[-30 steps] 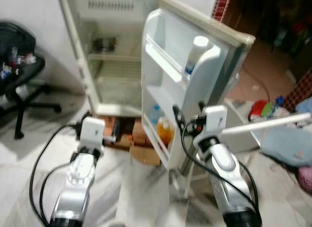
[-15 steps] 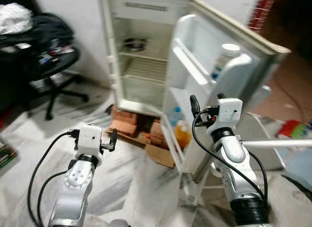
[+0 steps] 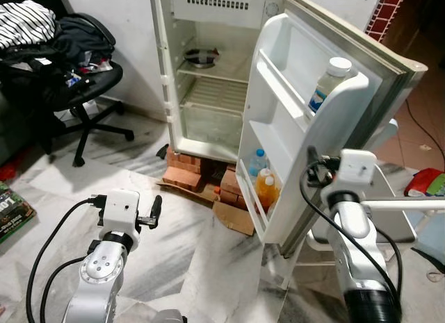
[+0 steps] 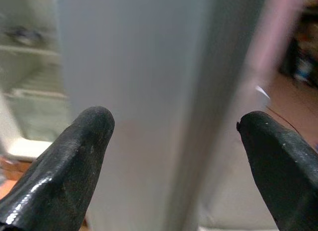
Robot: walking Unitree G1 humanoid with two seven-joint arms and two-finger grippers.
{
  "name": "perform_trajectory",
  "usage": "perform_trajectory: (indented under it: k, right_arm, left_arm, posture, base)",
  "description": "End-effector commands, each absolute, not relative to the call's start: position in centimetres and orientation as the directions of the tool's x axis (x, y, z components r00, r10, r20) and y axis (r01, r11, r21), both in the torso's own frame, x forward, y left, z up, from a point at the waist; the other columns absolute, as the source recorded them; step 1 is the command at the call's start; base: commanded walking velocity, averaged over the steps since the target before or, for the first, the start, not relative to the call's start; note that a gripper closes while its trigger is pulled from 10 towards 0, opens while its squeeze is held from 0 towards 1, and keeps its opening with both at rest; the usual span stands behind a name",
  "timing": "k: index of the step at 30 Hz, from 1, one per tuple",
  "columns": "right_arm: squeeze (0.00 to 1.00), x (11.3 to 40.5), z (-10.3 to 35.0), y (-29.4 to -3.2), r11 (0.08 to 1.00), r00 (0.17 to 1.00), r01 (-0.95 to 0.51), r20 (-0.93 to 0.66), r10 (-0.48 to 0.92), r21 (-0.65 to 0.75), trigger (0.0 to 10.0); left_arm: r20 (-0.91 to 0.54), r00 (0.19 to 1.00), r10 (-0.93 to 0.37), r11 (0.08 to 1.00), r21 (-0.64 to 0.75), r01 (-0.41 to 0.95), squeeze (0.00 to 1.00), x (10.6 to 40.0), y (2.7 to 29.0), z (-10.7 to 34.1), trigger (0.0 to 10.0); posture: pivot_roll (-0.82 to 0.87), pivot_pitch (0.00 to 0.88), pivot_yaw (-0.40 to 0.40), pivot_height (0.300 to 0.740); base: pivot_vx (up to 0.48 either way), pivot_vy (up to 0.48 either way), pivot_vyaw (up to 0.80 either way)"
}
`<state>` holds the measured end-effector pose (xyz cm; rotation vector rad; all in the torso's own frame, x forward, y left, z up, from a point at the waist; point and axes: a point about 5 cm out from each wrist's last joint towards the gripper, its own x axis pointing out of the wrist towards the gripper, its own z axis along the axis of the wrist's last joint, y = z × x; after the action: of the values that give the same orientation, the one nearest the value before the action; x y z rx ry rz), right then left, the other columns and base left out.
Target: Restocking fridge
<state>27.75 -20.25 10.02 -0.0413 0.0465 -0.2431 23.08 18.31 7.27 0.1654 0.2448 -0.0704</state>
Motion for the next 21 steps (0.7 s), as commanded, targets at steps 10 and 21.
perform_trajectory:
  k: [10,21]
  right_arm:
    - [0.00,31.3,12.9,-21.5,0.960,0.959,0.278,0.050,-0.278,-0.003,10.0]
    - [0.00,33.0,17.5,-13.7,0.761,0.848,-0.528,0.204,0.488,0.377,10.0]
  left_arm:
    - [-0.241,0.969,-0.043,0.976,0.198,0.093,0.00,22.8,19.3,8.5,10.0]
    - [-0.253,0.967,-0.033,0.973,0.213,0.089,0.00,22.1,19.8,8.7,10.0]
  posture:
    - [0.17,0.066,-0.032,0.740]
    - [0.20,0.058,-0.041,0.740]
  base:
    - [0.000,0.000,0.00]
    - [0.000,0.000,0.00]
